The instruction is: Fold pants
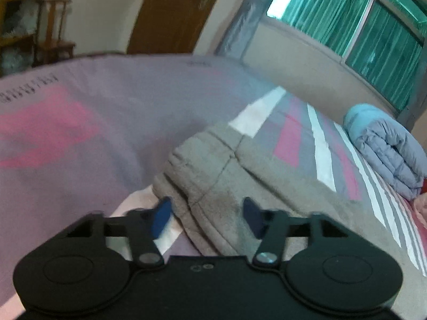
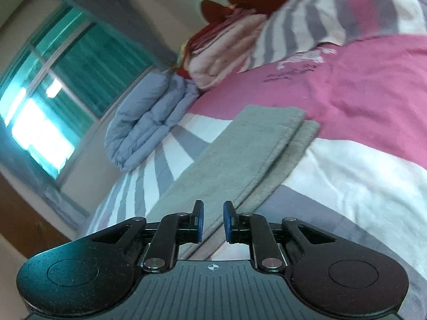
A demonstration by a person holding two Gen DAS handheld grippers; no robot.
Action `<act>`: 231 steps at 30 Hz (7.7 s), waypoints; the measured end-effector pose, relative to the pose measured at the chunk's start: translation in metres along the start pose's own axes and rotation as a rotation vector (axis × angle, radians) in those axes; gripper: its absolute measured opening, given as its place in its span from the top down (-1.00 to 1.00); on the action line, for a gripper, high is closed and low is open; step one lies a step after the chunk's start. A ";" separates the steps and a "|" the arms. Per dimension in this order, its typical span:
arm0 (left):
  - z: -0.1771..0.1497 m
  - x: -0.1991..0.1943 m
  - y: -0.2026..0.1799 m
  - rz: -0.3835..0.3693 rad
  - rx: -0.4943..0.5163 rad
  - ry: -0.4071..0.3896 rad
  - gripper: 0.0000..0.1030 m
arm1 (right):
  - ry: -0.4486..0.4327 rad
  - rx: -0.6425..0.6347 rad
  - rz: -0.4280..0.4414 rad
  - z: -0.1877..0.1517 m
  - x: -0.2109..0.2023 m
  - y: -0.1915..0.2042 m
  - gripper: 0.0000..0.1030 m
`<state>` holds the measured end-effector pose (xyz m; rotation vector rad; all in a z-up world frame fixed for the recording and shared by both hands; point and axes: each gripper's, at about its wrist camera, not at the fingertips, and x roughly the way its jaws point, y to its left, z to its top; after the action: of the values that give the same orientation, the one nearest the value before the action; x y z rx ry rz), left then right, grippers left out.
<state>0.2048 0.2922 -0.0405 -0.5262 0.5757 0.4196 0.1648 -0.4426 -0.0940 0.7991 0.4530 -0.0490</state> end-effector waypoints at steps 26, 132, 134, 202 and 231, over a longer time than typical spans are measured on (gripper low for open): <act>0.002 0.018 -0.008 -0.006 0.188 0.049 0.11 | -0.023 0.300 -0.035 0.067 0.043 -0.071 -0.13; -0.089 -0.051 -0.050 0.019 0.179 0.059 -0.79 | 0.468 0.321 0.301 -0.098 0.071 0.058 0.35; -0.089 -0.051 -0.051 0.021 0.178 0.060 -0.79 | 0.482 0.300 0.305 -0.100 0.079 0.066 0.36; -0.090 -0.041 -0.060 0.060 0.208 0.078 -0.89 | 0.085 0.303 -0.030 0.068 0.039 -0.099 0.59; -0.001 0.018 0.010 0.037 -0.043 0.033 0.17 | 0.144 0.276 -0.012 0.080 0.050 -0.103 0.58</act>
<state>0.2130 0.3038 -0.0552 -0.5650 0.6097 0.4603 0.2180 -0.5648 -0.1359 1.0756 0.5951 -0.0662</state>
